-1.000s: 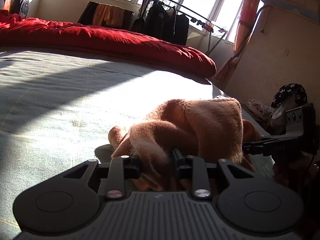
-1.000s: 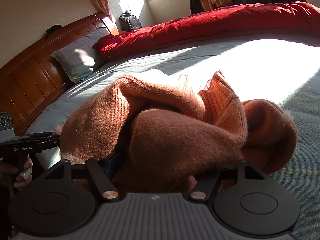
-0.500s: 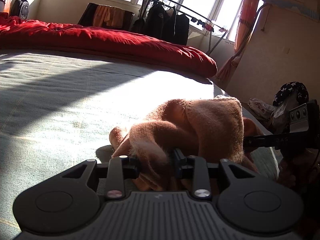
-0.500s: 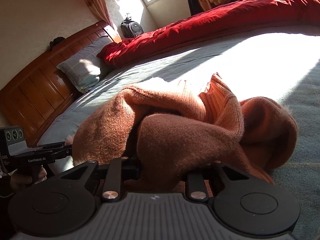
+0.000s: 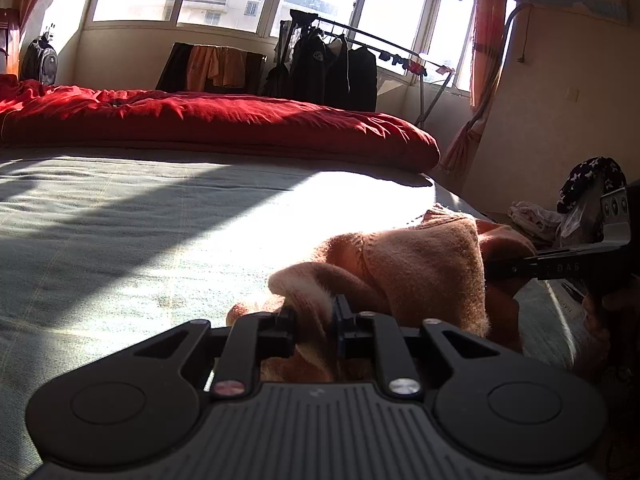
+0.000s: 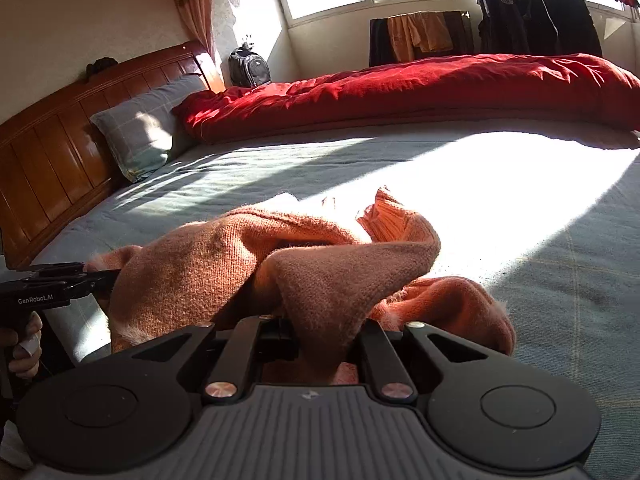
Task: Fold clothes
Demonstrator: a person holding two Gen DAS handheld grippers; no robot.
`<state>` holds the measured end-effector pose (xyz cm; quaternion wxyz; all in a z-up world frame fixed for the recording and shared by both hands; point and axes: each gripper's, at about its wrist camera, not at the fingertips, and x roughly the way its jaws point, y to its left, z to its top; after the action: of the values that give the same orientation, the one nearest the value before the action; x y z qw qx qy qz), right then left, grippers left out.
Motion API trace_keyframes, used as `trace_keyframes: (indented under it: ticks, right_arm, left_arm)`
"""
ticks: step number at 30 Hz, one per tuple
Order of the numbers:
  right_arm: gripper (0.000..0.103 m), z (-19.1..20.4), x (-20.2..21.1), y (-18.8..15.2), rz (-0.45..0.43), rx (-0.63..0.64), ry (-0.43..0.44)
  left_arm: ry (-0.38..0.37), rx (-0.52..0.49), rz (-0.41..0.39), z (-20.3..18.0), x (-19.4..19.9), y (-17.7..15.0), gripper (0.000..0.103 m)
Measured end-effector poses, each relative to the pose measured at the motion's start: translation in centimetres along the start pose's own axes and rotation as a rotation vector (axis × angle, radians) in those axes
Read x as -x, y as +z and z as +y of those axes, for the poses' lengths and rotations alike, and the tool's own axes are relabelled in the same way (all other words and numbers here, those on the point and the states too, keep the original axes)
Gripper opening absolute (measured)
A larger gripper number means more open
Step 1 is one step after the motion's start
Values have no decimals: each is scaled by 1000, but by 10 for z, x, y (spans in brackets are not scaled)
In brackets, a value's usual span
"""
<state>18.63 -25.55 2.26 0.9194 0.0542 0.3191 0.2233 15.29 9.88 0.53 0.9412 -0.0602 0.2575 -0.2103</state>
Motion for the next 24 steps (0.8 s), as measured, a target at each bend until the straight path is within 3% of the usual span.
trace_keyframes:
  ticks: [6, 10, 13, 17, 20, 22, 23, 24]
  right_arm:
    - [10, -16, 13, 21, -18, 60, -118]
    - [14, -28, 3, 9, 45, -15, -43]
    - [17, -40, -1, -7, 62, -142, 62]
    - [30, -49, -6, -27, 53, -296, 183]
    - [35, -50, -18, -34, 50, -363, 219]
    - [28, -46, -24, -35, 60, -340, 203]
    - [12, -41, -26, -34, 69, -302, 177]
    - [9, -35, -26, -31, 80, -245, 131]
  left_arm:
    - [-36, -35, -23, -13, -10, 21, 15]
    - [-57, 8, -2, -10, -20, 11, 20]
    - [-81, 59, 27, -1, -22, 1, 27]
    - [-119, 141, 47, 15, -23, -9, 35]
    - [-178, 229, 51, 22, -32, -12, 34]
    - [-154, 216, 49, 19, -35, -11, 28]
    - [-131, 196, 53, 17, -36, -9, 19]
    - [-105, 171, 57, 14, -34, -6, 17]
